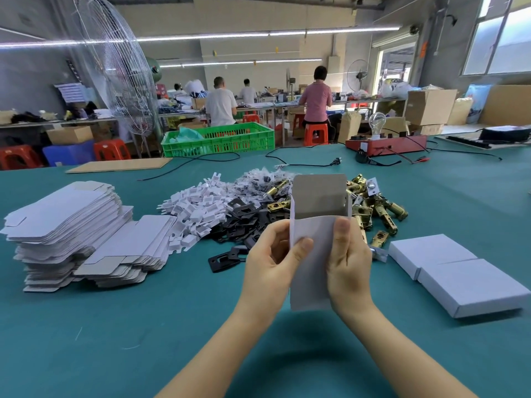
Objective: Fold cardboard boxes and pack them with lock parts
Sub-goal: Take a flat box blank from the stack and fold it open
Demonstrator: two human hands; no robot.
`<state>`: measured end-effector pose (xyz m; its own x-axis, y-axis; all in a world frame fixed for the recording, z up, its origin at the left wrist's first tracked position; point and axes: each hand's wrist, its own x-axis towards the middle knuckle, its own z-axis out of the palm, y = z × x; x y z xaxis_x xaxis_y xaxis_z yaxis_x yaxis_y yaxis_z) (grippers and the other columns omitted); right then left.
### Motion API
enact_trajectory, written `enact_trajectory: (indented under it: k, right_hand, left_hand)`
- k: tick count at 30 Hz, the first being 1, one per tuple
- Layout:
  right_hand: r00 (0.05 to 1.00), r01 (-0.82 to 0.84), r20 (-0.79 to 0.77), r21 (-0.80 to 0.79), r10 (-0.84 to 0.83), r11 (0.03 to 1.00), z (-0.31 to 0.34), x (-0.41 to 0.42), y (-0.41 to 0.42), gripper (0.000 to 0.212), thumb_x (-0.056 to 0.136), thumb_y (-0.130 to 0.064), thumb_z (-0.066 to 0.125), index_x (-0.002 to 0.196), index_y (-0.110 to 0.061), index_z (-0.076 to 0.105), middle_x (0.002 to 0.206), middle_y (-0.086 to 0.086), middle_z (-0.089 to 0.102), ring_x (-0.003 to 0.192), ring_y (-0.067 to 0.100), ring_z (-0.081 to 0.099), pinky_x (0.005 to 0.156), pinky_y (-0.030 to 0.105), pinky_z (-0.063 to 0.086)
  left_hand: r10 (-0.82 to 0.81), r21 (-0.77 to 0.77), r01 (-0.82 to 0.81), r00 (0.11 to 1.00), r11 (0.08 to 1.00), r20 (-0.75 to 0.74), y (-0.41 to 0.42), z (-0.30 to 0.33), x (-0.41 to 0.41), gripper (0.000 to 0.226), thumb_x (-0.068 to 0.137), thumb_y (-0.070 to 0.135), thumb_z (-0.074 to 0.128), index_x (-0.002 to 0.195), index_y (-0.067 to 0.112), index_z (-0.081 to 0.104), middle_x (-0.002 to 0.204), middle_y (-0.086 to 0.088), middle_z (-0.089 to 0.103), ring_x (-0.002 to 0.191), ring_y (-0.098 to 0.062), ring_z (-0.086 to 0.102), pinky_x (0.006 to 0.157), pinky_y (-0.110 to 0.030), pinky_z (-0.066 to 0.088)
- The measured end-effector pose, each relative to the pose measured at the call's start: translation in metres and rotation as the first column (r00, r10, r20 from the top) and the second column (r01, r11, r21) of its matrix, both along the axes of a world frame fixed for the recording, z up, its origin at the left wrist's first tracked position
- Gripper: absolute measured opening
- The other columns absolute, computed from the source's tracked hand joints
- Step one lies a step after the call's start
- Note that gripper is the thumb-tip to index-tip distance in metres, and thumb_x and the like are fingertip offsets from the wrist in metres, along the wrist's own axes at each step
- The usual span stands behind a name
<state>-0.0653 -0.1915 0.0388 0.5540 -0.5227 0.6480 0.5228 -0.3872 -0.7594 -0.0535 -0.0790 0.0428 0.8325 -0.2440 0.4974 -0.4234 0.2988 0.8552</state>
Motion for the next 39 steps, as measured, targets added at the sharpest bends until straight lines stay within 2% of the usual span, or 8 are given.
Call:
enact_trajectory:
  k: [5,10,15,19,22,26,30,39]
  right_hand:
    - [0.999,-0.032,0.026,-0.055,0.033,0.998,-0.001,0.002,0.002,0.046,0.09,-0.069,0.023,0.073,-0.029,0.038,0.07,-0.022,0.053,0.058,-0.004,0.043,0.052,0.009,0.032]
    - [0.991,-0.13,-0.012,-0.005,0.13,0.991,-0.004,0.005,0.0,0.048,0.091,-0.065,0.026,0.075,-0.022,0.041,0.069,-0.02,0.051,0.058,-0.003,0.042,0.052,0.01,0.033]
    - [0.991,-0.136,-0.026,-0.056,0.135,0.989,-0.006,0.007,0.001,0.063,0.084,-0.078,0.024,0.077,-0.018,0.042,0.069,-0.009,0.045,0.062,-0.002,0.042,0.055,0.011,0.035]
    - [0.982,-0.189,-0.017,-0.079,0.188,0.979,-0.004,0.008,0.0,0.047,0.09,-0.07,0.028,0.095,-0.026,0.045,0.084,-0.023,0.054,0.071,-0.007,0.048,0.064,0.009,0.039]
    - [0.972,-0.234,-0.013,-0.057,0.234,0.971,-0.003,0.007,-0.001,0.02,0.098,-0.043,0.037,0.116,-0.035,0.039,0.096,-0.011,0.056,0.083,0.008,0.056,0.07,0.022,0.046]
    - [0.965,-0.26,0.02,-0.096,0.263,0.961,-0.001,0.007,0.003,0.019,0.098,-0.032,0.042,0.115,-0.039,0.039,0.096,-0.015,0.06,0.078,0.003,0.058,0.065,0.014,0.045]
    - [0.96,-0.28,-0.005,-0.088,0.281,0.956,0.0,0.006,0.001,0.021,0.095,-0.043,0.042,0.111,-0.055,0.038,0.1,-0.017,0.061,0.08,0.003,0.06,0.065,0.015,0.047]
    - [0.96,-0.278,-0.046,-0.084,0.275,0.957,0.002,0.006,0.004,0.028,0.096,-0.038,0.04,0.113,-0.06,0.039,0.091,-0.019,0.059,0.07,0.002,0.054,0.06,0.019,0.044]
  left_hand:
    - [-0.052,0.025,0.052,0.999,0.998,-0.004,0.007,0.002,0.007,0.021,0.089,0.017,0.066,0.11,0.018,0.065,0.1,0.006,0.074,0.093,-0.005,0.068,0.079,-0.017,0.052]
    - [-0.044,0.042,0.045,0.999,0.998,-0.009,0.009,0.002,0.009,0.026,0.085,0.02,0.068,0.111,0.016,0.064,0.099,0.007,0.074,0.091,-0.004,0.068,0.077,-0.017,0.052]
    - [0.026,0.058,-0.029,0.998,0.998,0.054,0.01,0.0,0.008,0.05,0.086,0.02,0.065,0.12,0.054,0.052,0.105,0.007,0.072,0.094,-0.013,0.07,0.082,-0.025,0.055]
    - [0.07,0.086,-0.084,0.985,0.993,0.156,0.012,-0.002,0.012,0.058,0.086,0.02,0.064,0.122,0.063,0.047,0.109,0.008,0.07,0.092,-0.018,0.072,0.085,-0.033,0.057]
    - [0.096,0.11,-0.116,0.981,0.987,0.167,0.014,-0.006,0.014,0.056,0.087,0.022,0.065,0.122,0.063,0.048,0.108,0.01,0.07,0.09,-0.018,0.072,0.083,-0.033,0.058]
    - [0.133,0.142,-0.152,0.982,0.978,0.136,0.017,-0.01,0.02,0.051,0.085,0.027,0.064,0.116,0.065,0.053,0.1,0.01,0.067,0.08,-0.019,0.064,0.081,-0.042,0.055]
    - [0.117,0.181,-0.141,0.984,0.973,0.138,0.019,-0.008,0.022,0.036,0.088,0.038,0.062,0.116,0.059,0.056,0.097,0.015,0.066,0.076,-0.005,0.063,0.076,-0.024,0.052]
    - [0.163,0.164,-0.177,0.982,0.971,0.094,0.017,0.0,0.016,0.018,0.091,0.043,0.06,0.108,0.047,0.059,0.087,0.0,0.06,0.071,-0.008,0.051,0.066,-0.021,0.045]
